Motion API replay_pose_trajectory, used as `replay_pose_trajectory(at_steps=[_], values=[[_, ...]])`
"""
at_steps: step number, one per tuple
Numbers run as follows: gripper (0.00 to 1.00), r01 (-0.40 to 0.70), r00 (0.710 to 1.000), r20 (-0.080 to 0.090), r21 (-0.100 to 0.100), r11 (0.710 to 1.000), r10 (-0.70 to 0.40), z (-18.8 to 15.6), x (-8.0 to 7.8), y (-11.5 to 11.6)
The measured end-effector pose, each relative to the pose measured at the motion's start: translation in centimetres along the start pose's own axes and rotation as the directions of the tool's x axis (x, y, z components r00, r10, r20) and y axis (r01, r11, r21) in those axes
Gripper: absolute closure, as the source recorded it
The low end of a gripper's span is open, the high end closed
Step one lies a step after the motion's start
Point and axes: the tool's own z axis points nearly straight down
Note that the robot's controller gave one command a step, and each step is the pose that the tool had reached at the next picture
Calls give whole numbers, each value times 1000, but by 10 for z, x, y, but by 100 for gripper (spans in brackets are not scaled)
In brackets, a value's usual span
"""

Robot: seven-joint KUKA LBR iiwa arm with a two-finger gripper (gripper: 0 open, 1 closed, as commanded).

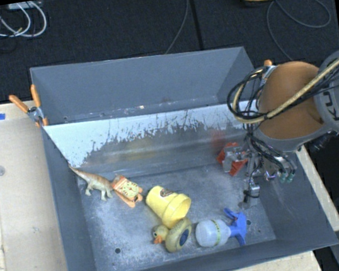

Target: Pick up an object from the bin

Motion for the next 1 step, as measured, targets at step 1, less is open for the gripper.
replay_pose_trajectory(at_steps=[1], values=[[0, 0, 1000, 0, 0, 1000, 0, 0, 0, 0]])
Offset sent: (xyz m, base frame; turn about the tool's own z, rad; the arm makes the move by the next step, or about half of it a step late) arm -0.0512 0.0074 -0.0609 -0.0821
